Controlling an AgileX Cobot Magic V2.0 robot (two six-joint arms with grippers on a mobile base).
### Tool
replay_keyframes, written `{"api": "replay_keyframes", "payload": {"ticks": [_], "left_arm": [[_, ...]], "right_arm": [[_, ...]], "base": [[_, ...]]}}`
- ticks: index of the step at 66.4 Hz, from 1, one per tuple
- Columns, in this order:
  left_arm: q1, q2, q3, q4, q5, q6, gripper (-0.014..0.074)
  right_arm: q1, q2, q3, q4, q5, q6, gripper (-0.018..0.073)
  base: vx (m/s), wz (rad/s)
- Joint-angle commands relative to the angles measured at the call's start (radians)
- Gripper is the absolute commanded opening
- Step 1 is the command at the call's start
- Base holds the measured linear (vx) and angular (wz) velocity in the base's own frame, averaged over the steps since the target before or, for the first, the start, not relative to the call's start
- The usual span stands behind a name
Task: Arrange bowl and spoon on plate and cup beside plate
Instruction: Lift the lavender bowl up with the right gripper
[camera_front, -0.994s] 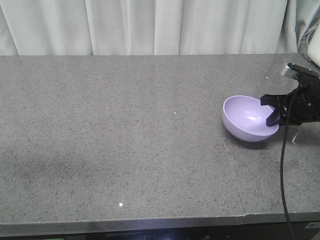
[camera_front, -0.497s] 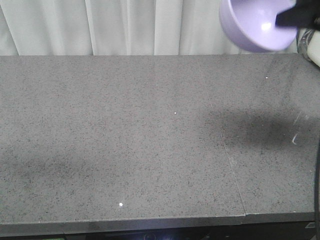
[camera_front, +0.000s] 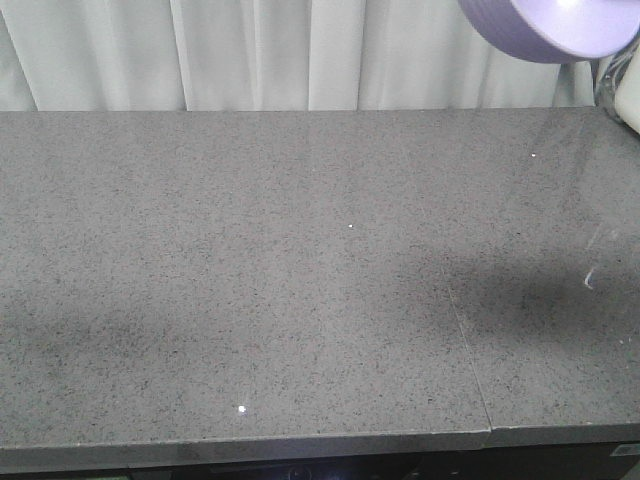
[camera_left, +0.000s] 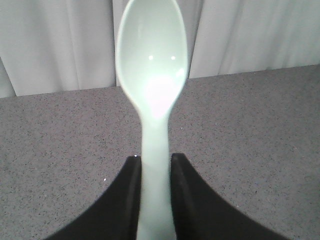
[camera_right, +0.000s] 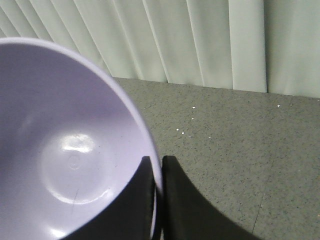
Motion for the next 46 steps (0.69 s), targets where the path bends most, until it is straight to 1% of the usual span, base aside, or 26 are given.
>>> {"api": "replay_keyframes", "payload": {"ticks": [1,15,46], "left_arm": [[-0.001,-0.018,-0.027,-0.012,-0.06,-0.001,-0.0007],[-0.001,-0.018,-0.027,-0.012,-0.06,-0.001,-0.0007],[-0.001,-0.018,-0.027,-0.012,-0.06,-0.001,-0.0006]], "right_arm": [[-0.005,-0.026,-0.029,0.054,-0.007,-0.01,-0.001],[-0.005,-0.026,-0.029,0.054,0.026,-0.01,-0.001],[-0.005,-0.026,-0.029,0.054,0.027,-0.01,-0.001]], "base": [[0.0,0.0],[0.0,0.0],[0.0,0.0]]}}
